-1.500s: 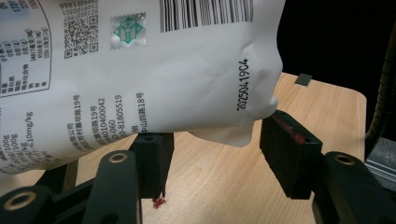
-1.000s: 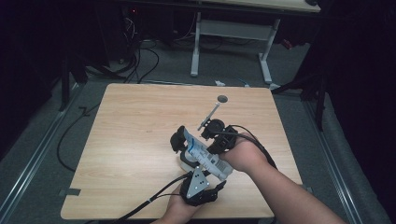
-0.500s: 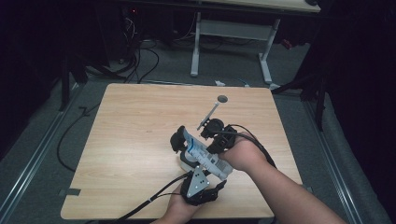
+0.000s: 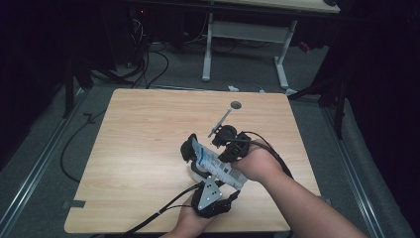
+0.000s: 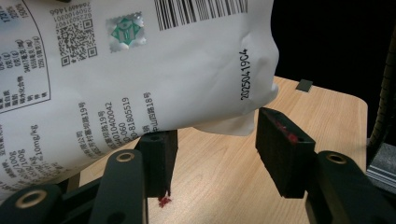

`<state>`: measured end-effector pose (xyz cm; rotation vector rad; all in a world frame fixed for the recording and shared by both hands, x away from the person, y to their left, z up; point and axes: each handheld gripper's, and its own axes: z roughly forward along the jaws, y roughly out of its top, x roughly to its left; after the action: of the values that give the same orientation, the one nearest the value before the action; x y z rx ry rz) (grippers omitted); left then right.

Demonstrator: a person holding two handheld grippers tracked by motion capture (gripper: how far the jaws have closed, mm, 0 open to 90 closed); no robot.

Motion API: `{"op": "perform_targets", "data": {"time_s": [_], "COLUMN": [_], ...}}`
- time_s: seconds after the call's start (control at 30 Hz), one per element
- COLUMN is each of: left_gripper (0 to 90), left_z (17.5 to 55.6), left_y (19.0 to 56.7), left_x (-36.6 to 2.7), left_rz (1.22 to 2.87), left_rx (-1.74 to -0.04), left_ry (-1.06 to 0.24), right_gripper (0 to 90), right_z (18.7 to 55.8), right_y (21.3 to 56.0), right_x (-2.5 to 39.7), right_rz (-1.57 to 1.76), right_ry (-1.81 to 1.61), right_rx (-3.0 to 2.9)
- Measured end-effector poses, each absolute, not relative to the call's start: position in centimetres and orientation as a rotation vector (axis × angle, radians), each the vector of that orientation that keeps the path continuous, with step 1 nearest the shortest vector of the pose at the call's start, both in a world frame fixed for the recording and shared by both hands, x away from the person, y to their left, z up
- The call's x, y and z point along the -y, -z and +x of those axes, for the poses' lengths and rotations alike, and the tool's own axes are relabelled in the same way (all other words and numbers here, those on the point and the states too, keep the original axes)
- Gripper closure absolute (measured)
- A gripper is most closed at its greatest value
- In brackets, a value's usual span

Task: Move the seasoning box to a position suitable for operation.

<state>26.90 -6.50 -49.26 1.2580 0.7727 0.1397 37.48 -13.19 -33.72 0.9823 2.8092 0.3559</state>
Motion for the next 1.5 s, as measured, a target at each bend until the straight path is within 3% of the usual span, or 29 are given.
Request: {"op": "perform_targets", "data": {"time_s": [1.5], "left_gripper": [48.0], "left_z": [26.90], "left_y": [49.51], "left_x": [6.28], "left_rz": [1.258], "left_rx": [-0.767], "left_ry": [-0.136], "right_gripper": [90.0], "right_z": [37.24], "right_y": [33.67], "right_x": [13.60], "right_rz": [1.005], "right_ry": [-0.367], "right_rx": [-2.794]}}
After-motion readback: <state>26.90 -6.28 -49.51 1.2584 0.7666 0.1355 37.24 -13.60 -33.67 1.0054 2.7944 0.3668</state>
